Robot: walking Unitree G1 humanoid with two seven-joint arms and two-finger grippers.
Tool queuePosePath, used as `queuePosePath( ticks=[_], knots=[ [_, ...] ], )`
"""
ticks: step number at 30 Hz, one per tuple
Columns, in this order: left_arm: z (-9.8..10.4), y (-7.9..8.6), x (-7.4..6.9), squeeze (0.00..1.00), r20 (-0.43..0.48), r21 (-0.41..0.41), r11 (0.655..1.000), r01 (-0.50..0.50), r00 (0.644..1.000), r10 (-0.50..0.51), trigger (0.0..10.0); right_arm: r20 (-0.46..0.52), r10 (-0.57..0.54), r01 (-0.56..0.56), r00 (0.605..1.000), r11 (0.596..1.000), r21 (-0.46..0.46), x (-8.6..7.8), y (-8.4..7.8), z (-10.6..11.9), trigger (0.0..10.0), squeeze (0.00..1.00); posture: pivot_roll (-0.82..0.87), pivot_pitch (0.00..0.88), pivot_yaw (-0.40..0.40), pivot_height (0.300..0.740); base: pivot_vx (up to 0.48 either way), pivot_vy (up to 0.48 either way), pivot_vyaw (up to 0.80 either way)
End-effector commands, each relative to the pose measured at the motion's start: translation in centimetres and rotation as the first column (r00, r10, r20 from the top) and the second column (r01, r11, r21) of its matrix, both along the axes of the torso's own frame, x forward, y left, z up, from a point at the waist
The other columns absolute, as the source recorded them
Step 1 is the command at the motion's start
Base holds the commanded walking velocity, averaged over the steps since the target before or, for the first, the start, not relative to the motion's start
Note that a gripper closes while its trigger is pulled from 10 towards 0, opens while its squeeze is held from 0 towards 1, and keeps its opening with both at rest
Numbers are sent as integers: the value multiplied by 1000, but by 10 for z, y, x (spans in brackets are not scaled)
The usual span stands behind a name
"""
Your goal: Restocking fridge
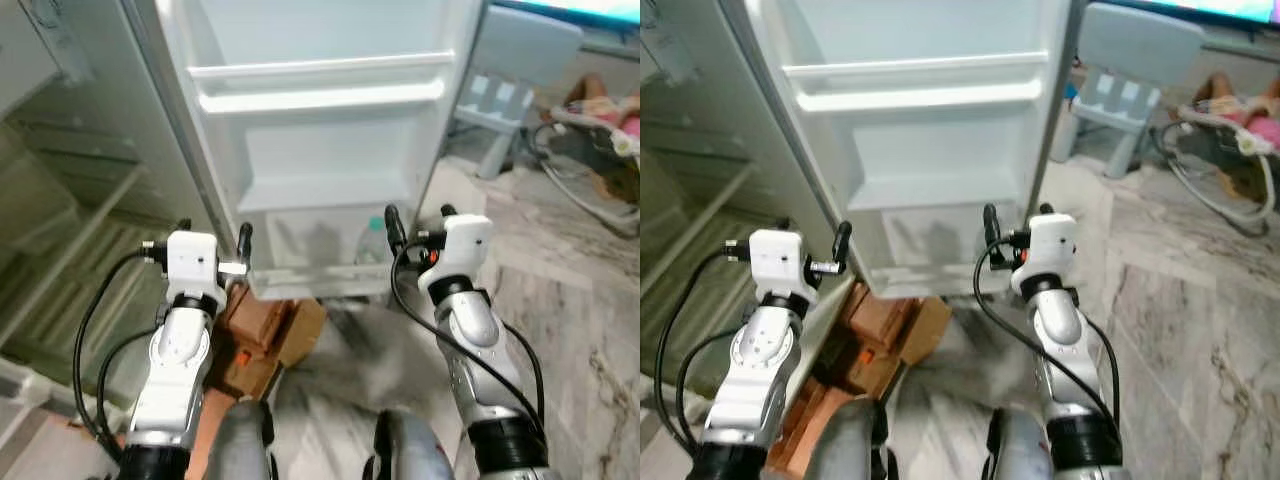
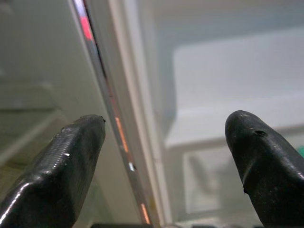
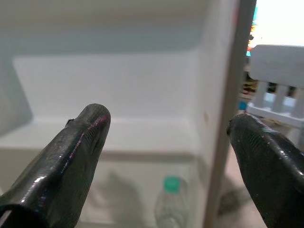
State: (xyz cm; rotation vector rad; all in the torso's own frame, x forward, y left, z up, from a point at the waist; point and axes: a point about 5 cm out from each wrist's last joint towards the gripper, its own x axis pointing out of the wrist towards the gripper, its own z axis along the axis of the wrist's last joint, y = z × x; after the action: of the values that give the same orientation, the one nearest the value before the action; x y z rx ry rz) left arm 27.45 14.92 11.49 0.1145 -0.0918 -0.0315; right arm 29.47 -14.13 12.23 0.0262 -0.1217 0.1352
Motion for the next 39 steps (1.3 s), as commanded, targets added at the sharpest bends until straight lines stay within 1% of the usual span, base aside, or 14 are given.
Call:
queuePosePath(
  ticks=[1, 6, 14, 19, 23, 27, 36, 39],
  knots=[
    [-5, 3, -1, 0, -12, 2, 1000, -18, 1000, 18, 10000, -23, -3, 3, 1000, 1000, -6, -1, -5, -5, 10000, 0, 85, 0, 5, 740, 0, 0, 0],
    [-4, 3, 1, 0, -14, 13, 1000, -25, 1000, 26, 10000, -36, -12, 12, 999, 1000, 2, -1, -6, -8, 10000, 0, 78, 0, 13, 740, 0, 0, 0],
    [-3, 6, 1, 0, -8, 23, 999, -35, 999, 35, 10000, -39, 0, 0, 999, 1000, -3, -3, 0, -11, 10000, 0, 74, 0, 19, 740, 0, 0, 0],
    [-7, 5, -1, 0, -25, 28, 999, -30, 999, 31, 10000, -76, 31, -32, 997, 999, -11, -5, 4, -17, 10000, 0, 73, 0, 14, 740, 0, -151, 0],
    [-9, -1, -2, 0, -34, 18, 1000, -22, 999, 22, 10000, -136, 43, -43, 990, 999, 4, -8, 5, -26, 10000, 0, 70, 0, 10, 740, 0, -457, 0],
    [-9, -3, -3, 0, -35, 17, 1000, -15, 999, 16, 10000, -150, 47, -46, 988, 999, 11, -10, 5, -29, 10000, 0, 71, 0, 5, 740, 0, -480, 0],
    [-9, -4, -2, 0, -32, 21, 1000, -9, 999, 9, 10000, -137, 86, -84, 987, 996, 20, -9, 11, -25, 10000, 0, 70, 0, 7, 740, 0, -480, 0],
    [-9, -5, -2, 0, -30, 28, 1000, -2, 1000, 3, 10000, -111, 109, -109, 988, 994, 8, -9, 13, -20, 10000, 0, 67, 0, 9, 740, 0, -480, 729]
  ],
)
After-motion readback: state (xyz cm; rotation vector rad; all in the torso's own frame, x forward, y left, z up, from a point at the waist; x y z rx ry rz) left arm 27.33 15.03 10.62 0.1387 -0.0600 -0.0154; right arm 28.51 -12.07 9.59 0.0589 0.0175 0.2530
